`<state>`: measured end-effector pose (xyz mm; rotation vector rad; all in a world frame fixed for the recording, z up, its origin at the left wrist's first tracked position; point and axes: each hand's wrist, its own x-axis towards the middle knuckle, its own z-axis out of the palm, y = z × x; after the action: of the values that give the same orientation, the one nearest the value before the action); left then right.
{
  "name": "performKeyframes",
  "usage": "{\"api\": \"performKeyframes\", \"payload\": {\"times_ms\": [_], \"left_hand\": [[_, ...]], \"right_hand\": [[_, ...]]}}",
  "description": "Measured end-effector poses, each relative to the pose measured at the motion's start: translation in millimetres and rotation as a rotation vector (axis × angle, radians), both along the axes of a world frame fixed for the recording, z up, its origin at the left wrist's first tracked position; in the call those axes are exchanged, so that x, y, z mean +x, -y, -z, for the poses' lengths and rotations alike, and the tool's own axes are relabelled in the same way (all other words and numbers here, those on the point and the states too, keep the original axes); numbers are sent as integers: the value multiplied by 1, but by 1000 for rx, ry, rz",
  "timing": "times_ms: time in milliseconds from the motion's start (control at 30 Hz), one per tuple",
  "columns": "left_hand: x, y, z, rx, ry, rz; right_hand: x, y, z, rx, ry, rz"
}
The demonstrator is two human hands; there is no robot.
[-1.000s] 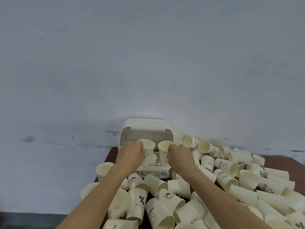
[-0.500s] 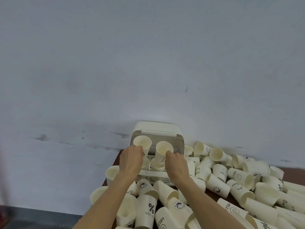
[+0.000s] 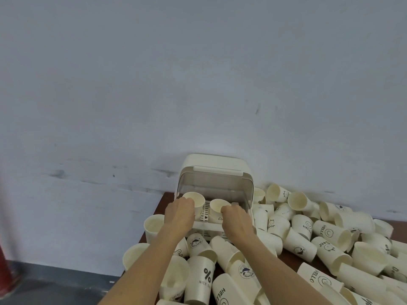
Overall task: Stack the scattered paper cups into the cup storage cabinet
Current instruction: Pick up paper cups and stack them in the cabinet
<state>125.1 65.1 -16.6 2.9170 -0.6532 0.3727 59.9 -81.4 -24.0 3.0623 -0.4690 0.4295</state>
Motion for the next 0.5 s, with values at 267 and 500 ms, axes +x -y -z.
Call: {"api": "performKeyframes", "payload": {"times_ms": [267, 500], "left_hand": [[2, 3, 10, 86, -47, 1], [5, 3, 14, 124, -81, 41]], "right_hand": [[6, 1, 9, 13, -70, 5], [11, -2, 13, 41, -60, 15]]}}
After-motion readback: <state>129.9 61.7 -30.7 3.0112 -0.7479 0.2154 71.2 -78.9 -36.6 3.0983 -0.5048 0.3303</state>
